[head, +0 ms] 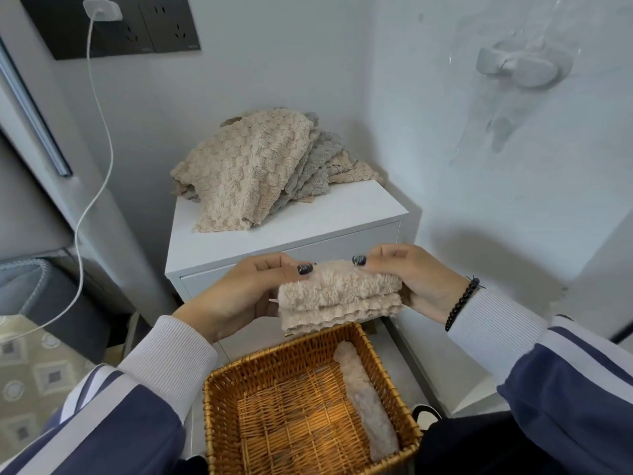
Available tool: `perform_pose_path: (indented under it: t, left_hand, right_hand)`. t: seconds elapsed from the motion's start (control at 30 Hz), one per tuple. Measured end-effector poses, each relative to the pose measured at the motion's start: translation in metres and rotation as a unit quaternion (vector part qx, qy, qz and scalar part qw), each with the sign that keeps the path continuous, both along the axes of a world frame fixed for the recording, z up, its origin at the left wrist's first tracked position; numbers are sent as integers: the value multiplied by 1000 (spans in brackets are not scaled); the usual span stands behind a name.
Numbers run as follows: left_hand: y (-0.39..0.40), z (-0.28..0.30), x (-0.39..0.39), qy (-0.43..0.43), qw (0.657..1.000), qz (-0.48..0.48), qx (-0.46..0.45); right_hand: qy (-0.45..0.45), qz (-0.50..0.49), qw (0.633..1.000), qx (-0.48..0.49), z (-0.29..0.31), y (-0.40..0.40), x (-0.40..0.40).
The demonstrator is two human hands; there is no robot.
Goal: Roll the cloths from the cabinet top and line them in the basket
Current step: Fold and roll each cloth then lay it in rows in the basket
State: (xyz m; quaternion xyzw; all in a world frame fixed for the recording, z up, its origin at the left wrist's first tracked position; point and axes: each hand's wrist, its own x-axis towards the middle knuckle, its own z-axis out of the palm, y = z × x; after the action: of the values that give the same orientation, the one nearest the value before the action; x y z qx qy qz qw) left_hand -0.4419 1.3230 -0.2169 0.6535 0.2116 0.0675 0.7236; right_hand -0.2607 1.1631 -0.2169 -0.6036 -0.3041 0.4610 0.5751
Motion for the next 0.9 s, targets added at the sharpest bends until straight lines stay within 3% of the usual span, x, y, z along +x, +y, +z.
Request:
perform_pose_path:
  t: [0.23,0.33,0.43,0.5,0.63,0.7,0.83,0.9]
  left_hand:
    - [1,-13,10,48,998,-42,-3]
    - [-1,-21,17,111,988,-90,64]
    - [-9,-35,26,172,956,-162,175]
    - [-13,-43,33,183,942,-193,203]
    - [-11,-52,44,196,931,-169,258]
    - [-10,-58,48,201,928,-143,280]
    - [-7,-74,54,206,917,-118,320]
    - [-4,-83,57,215,903,-121,351]
  right_hand:
    - [-48,15,999,-12,-12,-12,13]
    - [-129,11,990,-47,-19,-14,17]
    - [-193,20,976,-96,-26,-13,17]
    - [-214,35,970,-113,-30,-11,15]
    - [-222,82,960,-152,-40,-3,19]
    - [-254,130,938,-197,-43,-1,20]
    - [-380,238,852,-271,-57,10,12]
    - [-386,256,836,-293,-69,16,8]
